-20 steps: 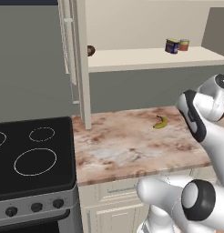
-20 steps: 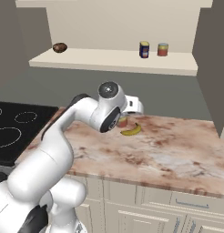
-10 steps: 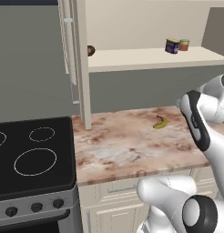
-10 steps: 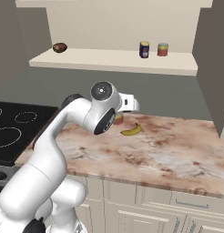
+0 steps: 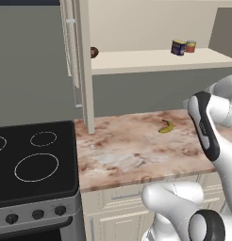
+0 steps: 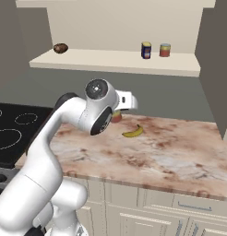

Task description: Pick the cans from the counter and place them in their designated side in the cabinet.

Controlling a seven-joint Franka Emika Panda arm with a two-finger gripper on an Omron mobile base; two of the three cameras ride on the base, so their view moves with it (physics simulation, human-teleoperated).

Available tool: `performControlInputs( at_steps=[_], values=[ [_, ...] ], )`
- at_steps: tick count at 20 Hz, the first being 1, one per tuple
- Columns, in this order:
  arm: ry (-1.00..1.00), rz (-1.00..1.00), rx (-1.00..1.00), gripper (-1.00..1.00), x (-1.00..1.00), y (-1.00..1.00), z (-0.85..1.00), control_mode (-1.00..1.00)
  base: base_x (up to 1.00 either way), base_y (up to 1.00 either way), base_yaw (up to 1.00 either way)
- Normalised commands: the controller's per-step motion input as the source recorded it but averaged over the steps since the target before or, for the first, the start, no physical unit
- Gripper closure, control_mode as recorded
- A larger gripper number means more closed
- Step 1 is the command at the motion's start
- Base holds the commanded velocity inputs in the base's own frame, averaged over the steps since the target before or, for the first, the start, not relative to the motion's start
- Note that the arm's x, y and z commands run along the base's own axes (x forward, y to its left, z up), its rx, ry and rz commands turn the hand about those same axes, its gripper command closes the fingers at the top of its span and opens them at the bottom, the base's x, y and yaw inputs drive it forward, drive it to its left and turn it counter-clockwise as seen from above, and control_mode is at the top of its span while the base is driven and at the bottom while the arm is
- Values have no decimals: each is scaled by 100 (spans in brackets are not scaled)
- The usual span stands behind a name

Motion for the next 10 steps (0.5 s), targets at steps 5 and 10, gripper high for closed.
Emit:
performControlInputs(
  at_steps=[5,10],
  values=[
    [0,0,0,100,-25,0,24,-100,0,0,0],
    [-2,1,0,100,-27,0,23,-100,0,0,0]
  ],
)
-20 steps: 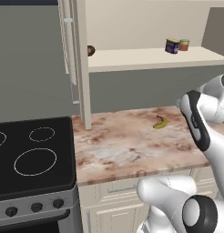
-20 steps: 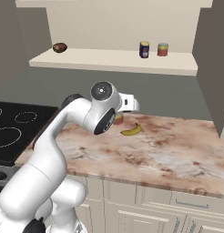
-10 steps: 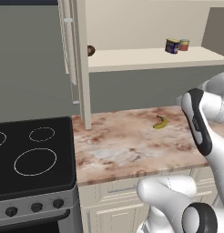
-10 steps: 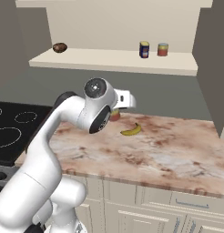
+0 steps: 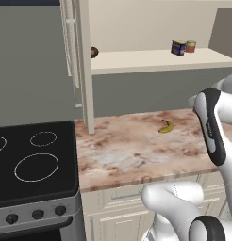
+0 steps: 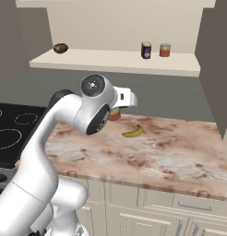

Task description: Pick the cans from the counter and place them in their designated side in the cabinet.

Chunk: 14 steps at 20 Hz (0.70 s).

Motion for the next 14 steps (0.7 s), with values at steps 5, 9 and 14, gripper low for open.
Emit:
performControlInputs(
  at_steps=[5,9,14],
  values=[
    [-4,1,0,100,-25,0,22,-100,0,0,0],
    [-2,0,0,100,-23,0,14,-100,0,0,0],
    [0,0,0,100,-25,0,16,-100,0,0,0]
  ],
)
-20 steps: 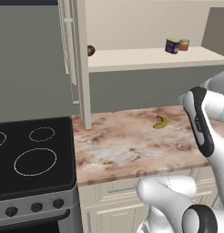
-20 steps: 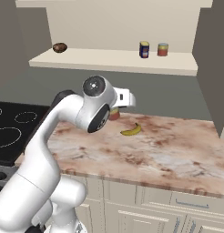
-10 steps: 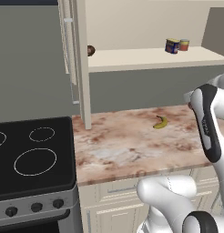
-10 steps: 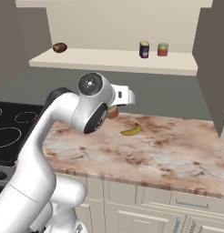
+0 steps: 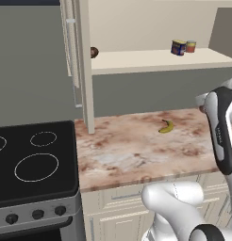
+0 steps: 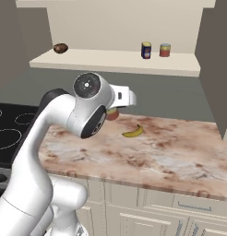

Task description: Pick the cans from the counter and place them in their designated side in the cabinet.

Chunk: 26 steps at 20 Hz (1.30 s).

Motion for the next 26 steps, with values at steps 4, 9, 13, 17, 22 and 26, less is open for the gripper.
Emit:
performControlInputs(
  at_steps=[4,9,13,17,22,26],
  values=[
    [-1,0,0,100,-22,1,23,-100,0,0,0],
    [-1,0,0,100,-17,4,27,-100,0,0,0],
    [-1,0,0,100,-22,9,27,-100,0,0,0],
    [-1,0,0,100,-20,12,29,-100,0,0,0],
    [-2,2,2,100,-7,8,22,-100,0,0,0],
    [-5,4,5,100,-1,9,13,-100,0,0,0]
  ],
)
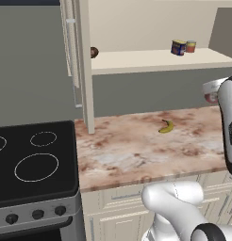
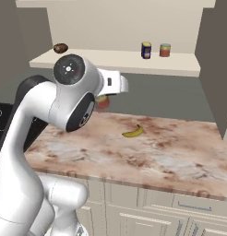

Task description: Pick the cans from the counter and place them in their designated side in the cabinet.

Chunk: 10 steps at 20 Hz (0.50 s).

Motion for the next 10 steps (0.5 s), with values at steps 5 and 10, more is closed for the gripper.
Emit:
performControlInputs(
  at_steps=[5,10],
  values=[
    [-8,4,5,100,0,9,11,-100,0,0,0],
    [-7,3,3,100,0,14,9,-100,0,0,0]
  ],
)
